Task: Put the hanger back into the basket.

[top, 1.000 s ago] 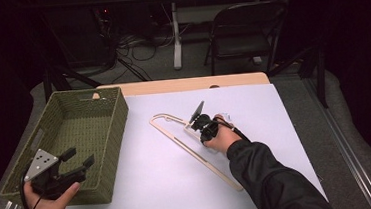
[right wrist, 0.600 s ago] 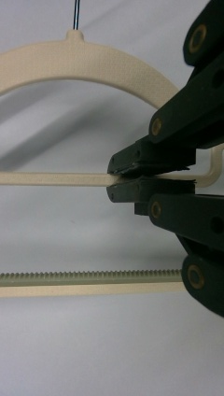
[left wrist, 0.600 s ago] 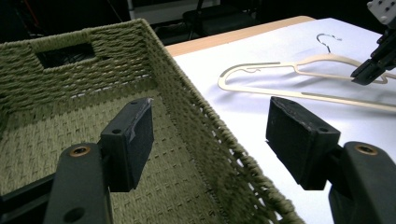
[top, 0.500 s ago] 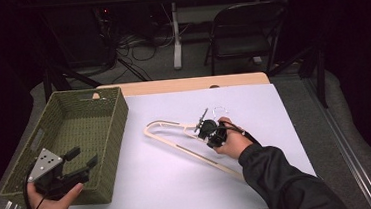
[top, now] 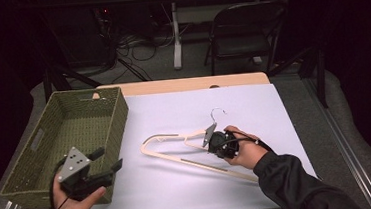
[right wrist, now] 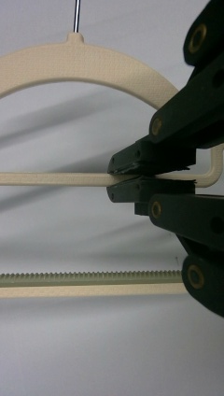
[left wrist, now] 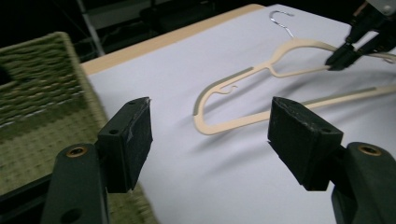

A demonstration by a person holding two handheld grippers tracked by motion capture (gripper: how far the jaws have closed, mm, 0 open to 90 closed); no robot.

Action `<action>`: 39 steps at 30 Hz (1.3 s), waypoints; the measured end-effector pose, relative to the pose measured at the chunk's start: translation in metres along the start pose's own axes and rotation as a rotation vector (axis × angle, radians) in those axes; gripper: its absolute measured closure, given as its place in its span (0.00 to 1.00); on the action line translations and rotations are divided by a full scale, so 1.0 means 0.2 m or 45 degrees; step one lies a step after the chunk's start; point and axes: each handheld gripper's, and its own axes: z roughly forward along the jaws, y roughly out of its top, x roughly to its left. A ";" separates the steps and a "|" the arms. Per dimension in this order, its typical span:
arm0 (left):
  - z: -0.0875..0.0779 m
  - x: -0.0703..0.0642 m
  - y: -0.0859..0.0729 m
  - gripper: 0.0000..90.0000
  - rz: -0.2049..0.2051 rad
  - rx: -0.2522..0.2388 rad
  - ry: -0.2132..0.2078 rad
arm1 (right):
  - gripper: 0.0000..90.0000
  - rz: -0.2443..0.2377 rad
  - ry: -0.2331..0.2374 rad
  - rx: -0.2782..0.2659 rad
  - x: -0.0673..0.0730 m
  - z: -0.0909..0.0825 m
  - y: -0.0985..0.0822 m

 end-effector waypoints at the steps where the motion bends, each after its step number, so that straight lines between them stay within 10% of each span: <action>1: 0.02 -0.02 0.00 0.34 0.005 0.008 -0.017 | 0.95 -0.022 -0.003 -0.010 0.00 0.00 -0.01; 8: 0.16 -0.15 0.05 0.33 0.058 0.072 -0.133 | 0.95 -0.164 -0.005 -0.019 0.05 -0.03 -0.05; 14: 0.32 -0.12 0.10 0.33 0.036 0.164 -0.239 | 0.95 -0.246 -0.043 -0.050 0.09 -0.05 -0.05; 39: 0.72 -0.13 0.21 0.40 0.053 0.380 -0.468 | 0.95 -0.371 -0.058 -0.094 0.17 -0.07 0.00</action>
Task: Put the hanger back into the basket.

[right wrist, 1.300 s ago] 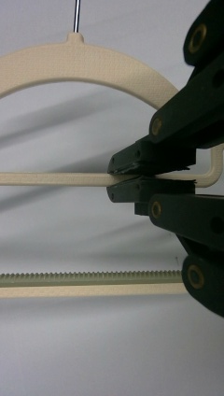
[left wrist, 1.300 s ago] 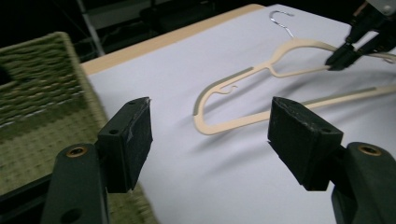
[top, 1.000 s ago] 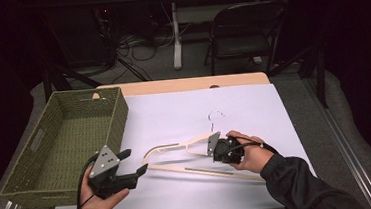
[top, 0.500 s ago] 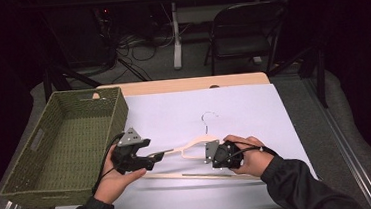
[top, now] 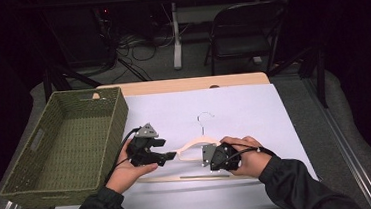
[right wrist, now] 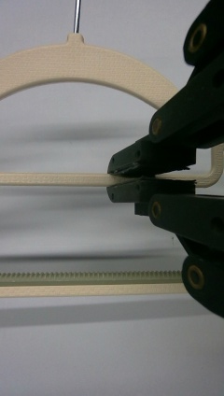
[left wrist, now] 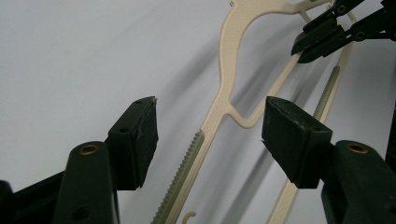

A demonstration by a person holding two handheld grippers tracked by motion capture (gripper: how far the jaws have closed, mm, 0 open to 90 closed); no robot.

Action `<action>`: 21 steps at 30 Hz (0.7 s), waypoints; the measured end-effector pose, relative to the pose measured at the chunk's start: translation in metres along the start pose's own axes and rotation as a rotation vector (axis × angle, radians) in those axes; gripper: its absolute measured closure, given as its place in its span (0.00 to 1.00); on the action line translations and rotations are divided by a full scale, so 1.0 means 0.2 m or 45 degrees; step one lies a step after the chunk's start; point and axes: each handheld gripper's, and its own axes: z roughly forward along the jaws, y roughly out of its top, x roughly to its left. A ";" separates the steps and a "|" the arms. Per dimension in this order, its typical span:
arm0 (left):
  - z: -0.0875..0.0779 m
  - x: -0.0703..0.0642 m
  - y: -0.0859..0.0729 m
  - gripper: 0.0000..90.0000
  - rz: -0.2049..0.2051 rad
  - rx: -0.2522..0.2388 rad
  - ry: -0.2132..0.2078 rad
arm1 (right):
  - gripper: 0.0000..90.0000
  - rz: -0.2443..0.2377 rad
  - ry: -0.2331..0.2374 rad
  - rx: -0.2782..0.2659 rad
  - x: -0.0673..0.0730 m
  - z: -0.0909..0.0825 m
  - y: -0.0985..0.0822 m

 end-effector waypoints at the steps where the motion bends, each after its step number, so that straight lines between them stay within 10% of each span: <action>1: 0.01 0.00 0.00 0.40 0.001 0.011 -0.007 | 0.95 -0.003 -0.001 0.001 0.00 0.00 0.00; 21: 0.17 -0.01 -0.01 0.48 0.026 0.191 -0.093 | 0.95 -0.055 -0.006 0.017 0.02 0.04 0.02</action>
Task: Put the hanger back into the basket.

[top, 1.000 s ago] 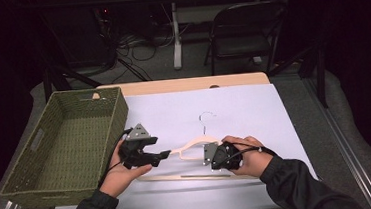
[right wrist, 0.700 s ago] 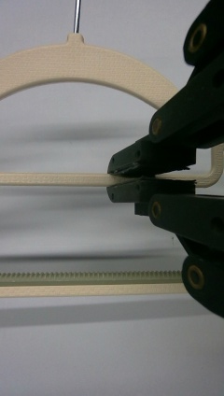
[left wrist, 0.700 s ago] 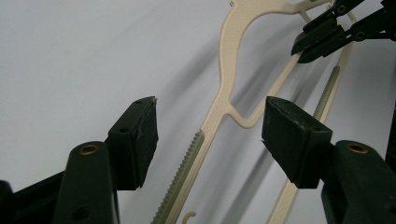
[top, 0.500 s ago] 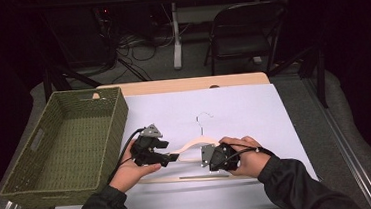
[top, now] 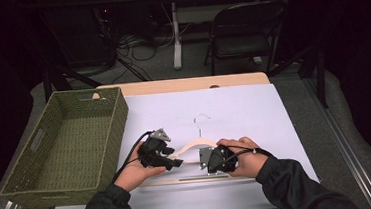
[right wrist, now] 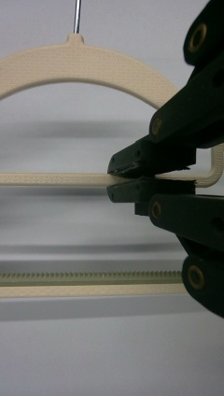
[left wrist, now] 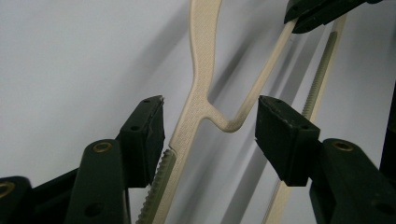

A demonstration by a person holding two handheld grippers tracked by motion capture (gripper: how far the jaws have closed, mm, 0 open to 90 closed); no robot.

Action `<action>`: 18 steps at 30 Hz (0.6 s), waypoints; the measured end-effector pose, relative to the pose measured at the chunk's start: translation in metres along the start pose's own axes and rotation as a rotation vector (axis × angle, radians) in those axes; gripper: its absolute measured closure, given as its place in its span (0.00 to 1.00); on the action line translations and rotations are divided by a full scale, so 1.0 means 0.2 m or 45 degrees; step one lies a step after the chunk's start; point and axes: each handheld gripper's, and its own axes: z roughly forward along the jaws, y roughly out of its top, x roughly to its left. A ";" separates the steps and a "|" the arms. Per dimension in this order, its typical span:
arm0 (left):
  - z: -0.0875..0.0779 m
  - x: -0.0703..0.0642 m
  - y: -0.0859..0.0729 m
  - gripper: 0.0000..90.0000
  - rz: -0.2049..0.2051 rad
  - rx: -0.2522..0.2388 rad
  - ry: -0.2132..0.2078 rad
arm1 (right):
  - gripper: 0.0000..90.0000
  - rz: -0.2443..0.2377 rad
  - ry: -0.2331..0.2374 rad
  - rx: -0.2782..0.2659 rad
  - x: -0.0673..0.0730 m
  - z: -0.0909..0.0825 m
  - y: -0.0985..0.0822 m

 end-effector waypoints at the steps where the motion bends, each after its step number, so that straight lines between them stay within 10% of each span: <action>1: 0.01 0.00 0.00 0.48 0.001 0.006 -0.003 | 0.95 -0.003 -0.001 0.000 0.00 0.00 0.00; 18: 0.06 0.00 -0.01 0.44 0.007 0.097 -0.024 | 0.95 -0.031 0.005 0.010 0.01 0.01 0.01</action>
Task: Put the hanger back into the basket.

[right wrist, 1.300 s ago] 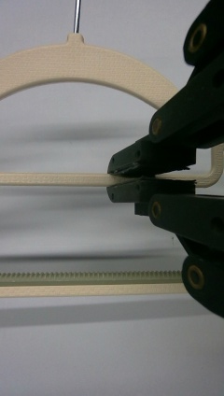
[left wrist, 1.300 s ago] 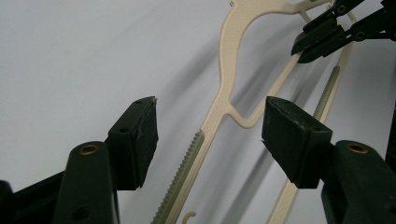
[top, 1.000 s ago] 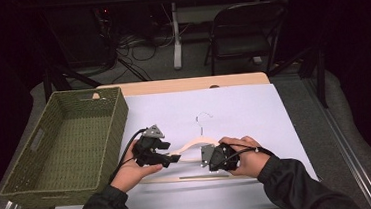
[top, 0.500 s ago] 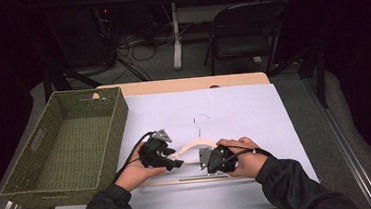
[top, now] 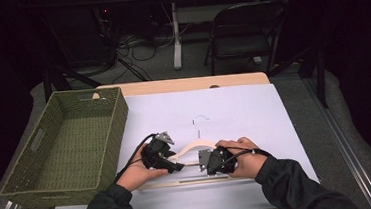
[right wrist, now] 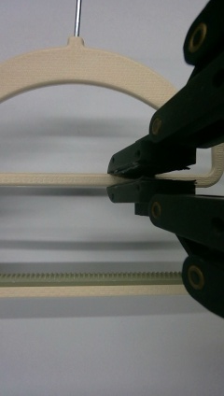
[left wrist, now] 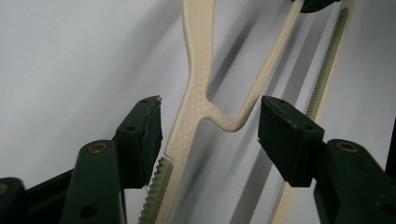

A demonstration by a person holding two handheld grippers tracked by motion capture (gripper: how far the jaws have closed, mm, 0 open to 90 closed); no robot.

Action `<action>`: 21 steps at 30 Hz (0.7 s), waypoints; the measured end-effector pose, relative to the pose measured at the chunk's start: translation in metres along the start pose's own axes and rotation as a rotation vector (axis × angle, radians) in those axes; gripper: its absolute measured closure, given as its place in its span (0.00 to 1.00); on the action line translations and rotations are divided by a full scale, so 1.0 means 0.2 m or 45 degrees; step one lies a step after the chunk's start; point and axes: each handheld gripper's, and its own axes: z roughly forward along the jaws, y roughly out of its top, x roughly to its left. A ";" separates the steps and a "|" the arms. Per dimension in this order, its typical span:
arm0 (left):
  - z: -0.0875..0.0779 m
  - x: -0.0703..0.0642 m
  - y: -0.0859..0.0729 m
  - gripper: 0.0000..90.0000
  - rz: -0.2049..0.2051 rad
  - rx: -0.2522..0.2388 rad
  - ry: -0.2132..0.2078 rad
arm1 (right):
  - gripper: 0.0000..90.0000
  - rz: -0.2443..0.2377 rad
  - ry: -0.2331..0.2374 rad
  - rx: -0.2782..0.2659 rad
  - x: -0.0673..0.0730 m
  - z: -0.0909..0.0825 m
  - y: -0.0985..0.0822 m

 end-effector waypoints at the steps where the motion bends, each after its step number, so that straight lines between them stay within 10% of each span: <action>1: 0.00 0.00 0.00 0.43 0.000 0.002 0.000 | 0.95 0.000 0.000 -0.003 0.00 0.00 0.00; 21: 0.03 -0.01 -0.01 0.43 0.043 0.072 -0.015 | 0.94 -0.019 0.009 0.002 0.01 0.02 0.01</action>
